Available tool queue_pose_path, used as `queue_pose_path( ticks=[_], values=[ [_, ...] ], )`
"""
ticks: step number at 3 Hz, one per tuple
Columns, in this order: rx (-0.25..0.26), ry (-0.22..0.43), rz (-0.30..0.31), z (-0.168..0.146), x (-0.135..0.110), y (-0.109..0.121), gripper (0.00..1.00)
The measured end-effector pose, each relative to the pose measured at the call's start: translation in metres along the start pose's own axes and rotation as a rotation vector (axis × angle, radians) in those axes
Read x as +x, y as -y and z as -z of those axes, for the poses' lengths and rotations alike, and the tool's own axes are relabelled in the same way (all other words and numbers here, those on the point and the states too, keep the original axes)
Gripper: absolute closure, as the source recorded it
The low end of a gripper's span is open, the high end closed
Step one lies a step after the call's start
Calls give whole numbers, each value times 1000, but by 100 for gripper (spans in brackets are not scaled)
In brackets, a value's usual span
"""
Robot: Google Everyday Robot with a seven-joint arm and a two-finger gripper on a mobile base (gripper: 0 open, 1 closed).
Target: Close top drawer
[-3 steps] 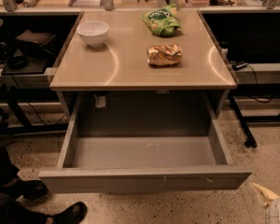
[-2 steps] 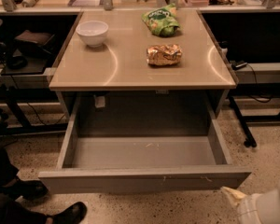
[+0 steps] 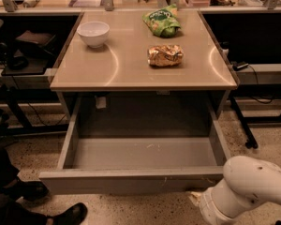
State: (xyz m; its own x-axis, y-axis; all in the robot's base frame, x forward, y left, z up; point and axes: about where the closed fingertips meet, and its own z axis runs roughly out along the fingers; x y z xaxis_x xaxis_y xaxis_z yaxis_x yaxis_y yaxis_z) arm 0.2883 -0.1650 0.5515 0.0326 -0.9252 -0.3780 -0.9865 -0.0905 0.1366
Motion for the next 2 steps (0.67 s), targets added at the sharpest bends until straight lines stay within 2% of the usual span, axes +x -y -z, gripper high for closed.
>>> queue_pose_path(
  ticks=[1,2],
  values=[
    [37,25,4,5,-10,42,0],
    [37,25,3,5,-10,41,0]
  ],
)
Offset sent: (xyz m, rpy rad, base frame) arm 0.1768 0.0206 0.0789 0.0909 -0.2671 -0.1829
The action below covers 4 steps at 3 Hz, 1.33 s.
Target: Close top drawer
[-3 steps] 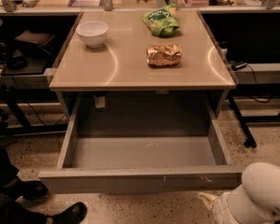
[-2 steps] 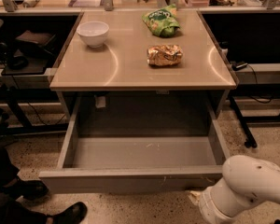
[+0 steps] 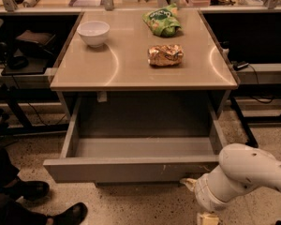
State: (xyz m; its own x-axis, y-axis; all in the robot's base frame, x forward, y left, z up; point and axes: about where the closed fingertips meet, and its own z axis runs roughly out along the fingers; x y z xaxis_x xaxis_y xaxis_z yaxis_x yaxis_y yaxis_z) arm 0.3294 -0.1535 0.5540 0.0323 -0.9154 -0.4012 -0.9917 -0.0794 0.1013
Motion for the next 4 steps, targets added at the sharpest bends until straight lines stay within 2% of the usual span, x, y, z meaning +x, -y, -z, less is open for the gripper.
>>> queue_pose_path(
  ticks=[1,2,3,4],
  values=[
    [143,44,-57,42,-9,39,0],
    [263,105,-85,80,-33,78,0],
    [263,105,-85,80,-33,78,0],
    [301,84,-88,84,-35,103,0]
  ],
)
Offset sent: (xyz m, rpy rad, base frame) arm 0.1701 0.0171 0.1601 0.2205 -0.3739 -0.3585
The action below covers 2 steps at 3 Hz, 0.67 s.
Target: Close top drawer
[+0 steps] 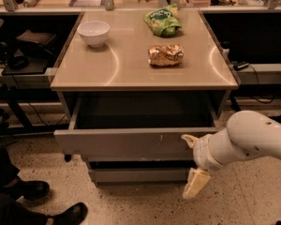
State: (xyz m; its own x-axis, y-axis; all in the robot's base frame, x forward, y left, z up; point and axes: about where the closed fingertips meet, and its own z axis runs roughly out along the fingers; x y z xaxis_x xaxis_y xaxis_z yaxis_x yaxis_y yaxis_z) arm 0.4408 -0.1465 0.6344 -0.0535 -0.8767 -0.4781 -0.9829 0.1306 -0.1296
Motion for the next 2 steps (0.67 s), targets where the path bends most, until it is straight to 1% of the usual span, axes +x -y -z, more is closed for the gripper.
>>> queue_pose_path(
  ticks=[1,2],
  values=[
    [34,-13,16,0,-12,22,0],
    [64,-22,63,-6,-49,58,0]
  ],
)
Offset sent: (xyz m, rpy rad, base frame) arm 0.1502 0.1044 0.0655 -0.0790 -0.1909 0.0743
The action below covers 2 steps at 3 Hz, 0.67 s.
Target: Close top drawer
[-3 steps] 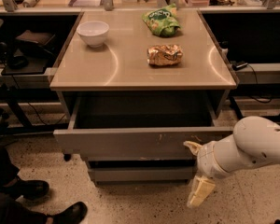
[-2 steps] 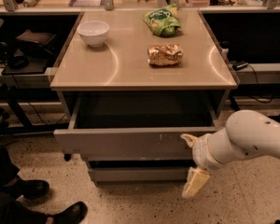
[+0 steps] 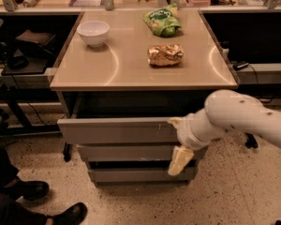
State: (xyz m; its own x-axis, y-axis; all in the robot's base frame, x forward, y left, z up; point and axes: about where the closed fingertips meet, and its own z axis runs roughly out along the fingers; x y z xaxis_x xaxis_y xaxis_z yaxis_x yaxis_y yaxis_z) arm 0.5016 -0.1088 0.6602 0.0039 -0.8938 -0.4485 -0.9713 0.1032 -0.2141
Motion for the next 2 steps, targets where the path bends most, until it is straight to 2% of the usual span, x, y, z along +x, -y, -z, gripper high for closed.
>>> queue_pose_path(
  ticks=[1,2],
  values=[
    [9,2,16,-2,-12,10,0],
    [45,28,65,-11,-50,44,0]
  ],
)
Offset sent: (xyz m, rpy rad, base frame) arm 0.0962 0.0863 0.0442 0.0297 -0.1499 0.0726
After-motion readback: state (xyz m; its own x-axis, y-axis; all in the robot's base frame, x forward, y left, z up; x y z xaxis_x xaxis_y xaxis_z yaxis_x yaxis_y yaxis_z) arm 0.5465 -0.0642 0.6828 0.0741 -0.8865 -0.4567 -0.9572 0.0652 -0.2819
